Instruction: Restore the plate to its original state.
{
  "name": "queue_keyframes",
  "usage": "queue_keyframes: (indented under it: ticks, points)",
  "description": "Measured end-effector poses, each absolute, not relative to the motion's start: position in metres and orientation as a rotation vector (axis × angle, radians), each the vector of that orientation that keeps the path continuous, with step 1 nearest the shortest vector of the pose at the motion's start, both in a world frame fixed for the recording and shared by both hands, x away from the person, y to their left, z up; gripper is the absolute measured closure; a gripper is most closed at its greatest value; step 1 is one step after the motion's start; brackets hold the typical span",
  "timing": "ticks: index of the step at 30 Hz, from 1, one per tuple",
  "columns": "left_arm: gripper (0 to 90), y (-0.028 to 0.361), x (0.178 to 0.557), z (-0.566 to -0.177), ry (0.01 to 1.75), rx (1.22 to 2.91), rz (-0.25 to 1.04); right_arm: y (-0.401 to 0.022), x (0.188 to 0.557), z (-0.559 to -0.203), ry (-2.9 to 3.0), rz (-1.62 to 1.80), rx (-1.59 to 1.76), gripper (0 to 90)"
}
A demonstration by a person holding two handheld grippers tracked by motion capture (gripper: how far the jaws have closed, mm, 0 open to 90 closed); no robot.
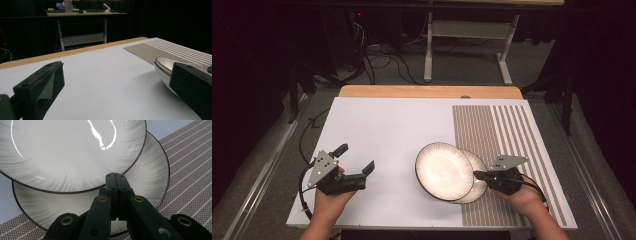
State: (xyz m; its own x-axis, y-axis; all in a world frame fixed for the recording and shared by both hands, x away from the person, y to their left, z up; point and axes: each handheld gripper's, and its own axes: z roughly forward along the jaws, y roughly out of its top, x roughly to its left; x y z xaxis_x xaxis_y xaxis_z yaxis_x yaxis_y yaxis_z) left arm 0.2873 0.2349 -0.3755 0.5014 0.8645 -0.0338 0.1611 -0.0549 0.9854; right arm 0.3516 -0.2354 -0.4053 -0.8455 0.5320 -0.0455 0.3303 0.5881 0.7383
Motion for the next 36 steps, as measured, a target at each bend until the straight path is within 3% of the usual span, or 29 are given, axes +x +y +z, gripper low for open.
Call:
queue_keyframes:
  ticks: [36]
  points:
    - [0.5, 0.2355, 0.2873, -0.3756, 0.914, 1.548, 0.732, -0.2415, 0.3516, -0.4023, 2.541, 1.114, 0.730, 90.0]
